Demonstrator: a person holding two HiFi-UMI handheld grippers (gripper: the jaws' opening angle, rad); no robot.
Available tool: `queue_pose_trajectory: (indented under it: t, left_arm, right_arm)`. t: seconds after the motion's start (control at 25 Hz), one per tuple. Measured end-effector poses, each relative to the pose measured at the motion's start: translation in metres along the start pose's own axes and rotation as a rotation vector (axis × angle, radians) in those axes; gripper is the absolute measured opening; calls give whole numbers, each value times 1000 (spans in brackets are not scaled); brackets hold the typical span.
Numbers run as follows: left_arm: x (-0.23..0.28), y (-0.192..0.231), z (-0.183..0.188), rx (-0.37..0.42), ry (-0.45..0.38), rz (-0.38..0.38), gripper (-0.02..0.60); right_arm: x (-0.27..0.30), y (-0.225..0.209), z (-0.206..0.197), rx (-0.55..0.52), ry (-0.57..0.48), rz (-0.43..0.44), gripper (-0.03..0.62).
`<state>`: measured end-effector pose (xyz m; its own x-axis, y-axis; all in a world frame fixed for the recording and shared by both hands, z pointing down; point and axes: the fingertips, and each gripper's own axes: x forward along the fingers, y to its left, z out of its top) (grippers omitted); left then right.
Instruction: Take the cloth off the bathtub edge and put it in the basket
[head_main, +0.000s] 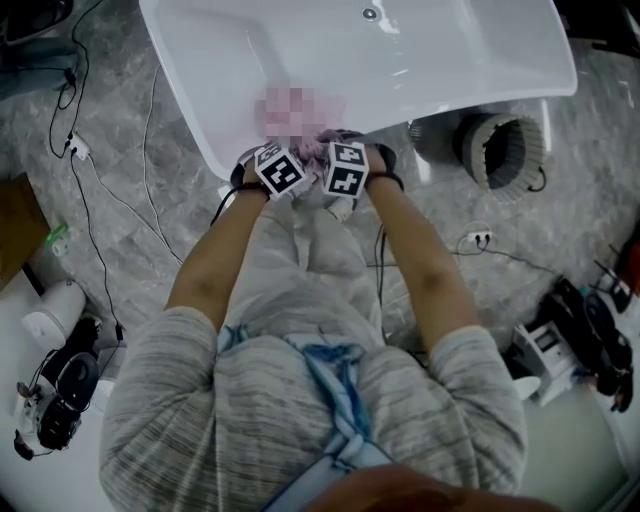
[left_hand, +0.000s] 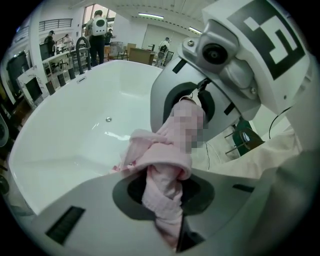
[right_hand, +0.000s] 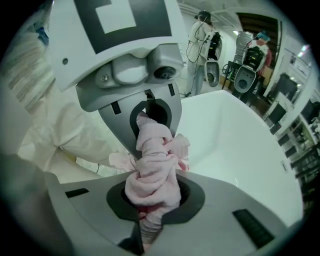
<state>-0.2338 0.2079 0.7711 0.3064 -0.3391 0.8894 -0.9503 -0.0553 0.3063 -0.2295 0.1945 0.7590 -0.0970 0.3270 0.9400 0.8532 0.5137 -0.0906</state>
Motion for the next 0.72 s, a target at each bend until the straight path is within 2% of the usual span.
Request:
queue_pose_trajectory:
  t: [0.28, 0.72]
  left_arm:
    - [-35, -14, 30, 32, -29, 10, 77]
    - [-81, -43, 57, 92, -20, -11, 77]
  right_arm:
    - [-46, -6, 2, 65, -41, -72, 49]
    - [-107, 6, 10, 102, -51, -104, 49]
